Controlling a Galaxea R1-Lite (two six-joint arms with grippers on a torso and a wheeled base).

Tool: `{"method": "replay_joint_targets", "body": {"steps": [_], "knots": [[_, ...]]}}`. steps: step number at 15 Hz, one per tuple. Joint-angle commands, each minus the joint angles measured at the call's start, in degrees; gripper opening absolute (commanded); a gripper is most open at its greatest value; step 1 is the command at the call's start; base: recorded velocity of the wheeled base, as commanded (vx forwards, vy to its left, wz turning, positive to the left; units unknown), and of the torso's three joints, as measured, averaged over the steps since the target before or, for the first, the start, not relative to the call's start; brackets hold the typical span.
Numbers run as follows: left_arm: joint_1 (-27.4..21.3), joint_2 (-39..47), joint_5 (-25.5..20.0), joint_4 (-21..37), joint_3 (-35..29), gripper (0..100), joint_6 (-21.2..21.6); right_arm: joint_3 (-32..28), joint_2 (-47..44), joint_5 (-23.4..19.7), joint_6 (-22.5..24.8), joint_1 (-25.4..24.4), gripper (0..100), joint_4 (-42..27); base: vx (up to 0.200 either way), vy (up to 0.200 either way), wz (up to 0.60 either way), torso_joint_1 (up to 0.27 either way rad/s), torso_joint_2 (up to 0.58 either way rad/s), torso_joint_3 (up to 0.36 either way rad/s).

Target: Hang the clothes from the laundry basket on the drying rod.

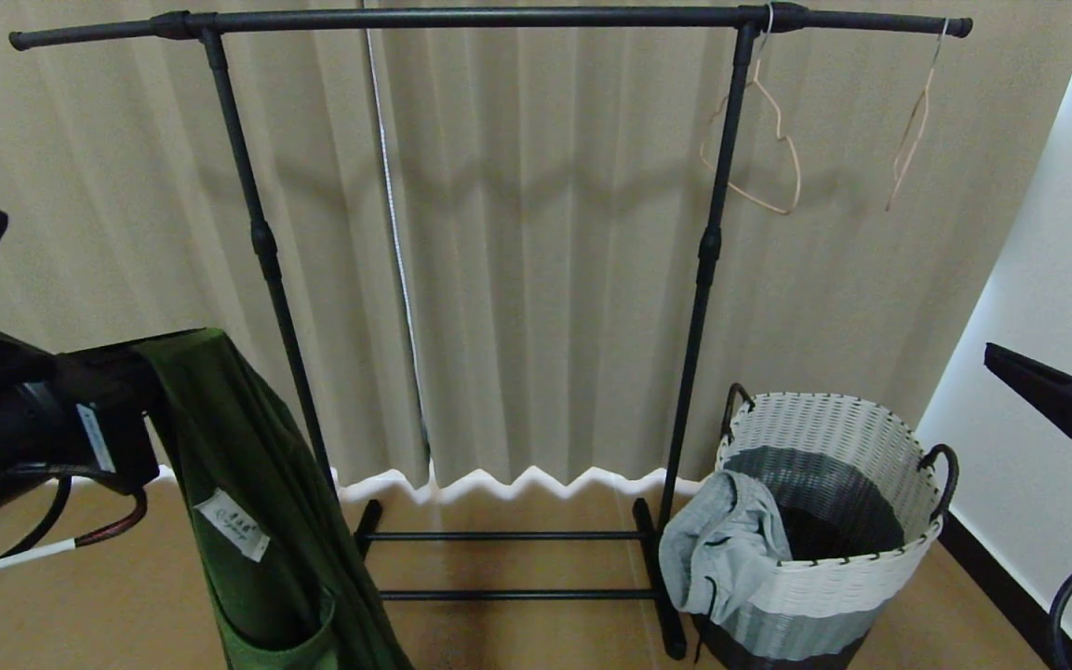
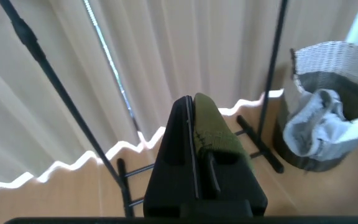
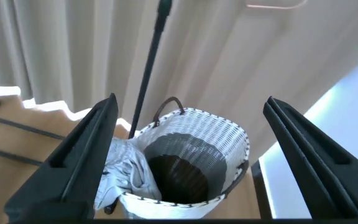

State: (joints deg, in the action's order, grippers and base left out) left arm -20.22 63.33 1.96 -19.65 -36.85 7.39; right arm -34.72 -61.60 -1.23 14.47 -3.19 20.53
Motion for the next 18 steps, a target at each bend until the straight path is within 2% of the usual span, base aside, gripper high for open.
{"method": "replay_joint_targets", "body": {"steps": [1, 3, 4, 8, 9, 18], "knots": [[4.32, -3.56, -3.72, -0.30, 2.84, 0, 0.00, 2.11, 0.69, -0.35, -0.32, 3.81, 100, 2.15, 0.000, 0.000, 0.00, 0.000, 0.00, 0.000], [8.53, -4.18, -8.29, -0.74, 3.89, 0, 0.08, 3.17, 0.34, -0.53, -0.41, 4.51, 100, 6.98, 0.000, 0.000, 0.00, 0.000, 0.00, 0.000], [10.47, -3.92, -9.70, -1.00, 4.33, 0, 0.26, 3.52, 0.34, -0.53, -0.32, 4.51, 100, 7.16, 0.000, 0.000, 0.00, 0.000, 0.00, 0.000], [11.61, 0.39, -10.66, -14.01, 9.61, 0, 0.35, 4.40, 0.25, -0.70, -0.50, 4.51, 100, 4.87, 0.000, 0.000, 0.00, 0.000, 0.00, 0.000], [11.61, 1.01, -10.66, -14.98, 10.48, 0, 0.87, 4.13, 0.08, -0.70, -0.94, 4.51, 100, 3.90, 0.000, 0.000, 0.00, 0.000, 0.00, 0.000], [11.96, 0.83, -10.66, -15.07, 12.15, 0, 2.90, 4.84, -0.28, -0.44, -3.48, 4.78, 100, 3.82, 0.000, 0.000, 0.00, 0.023, -0.06, -0.032]]}}
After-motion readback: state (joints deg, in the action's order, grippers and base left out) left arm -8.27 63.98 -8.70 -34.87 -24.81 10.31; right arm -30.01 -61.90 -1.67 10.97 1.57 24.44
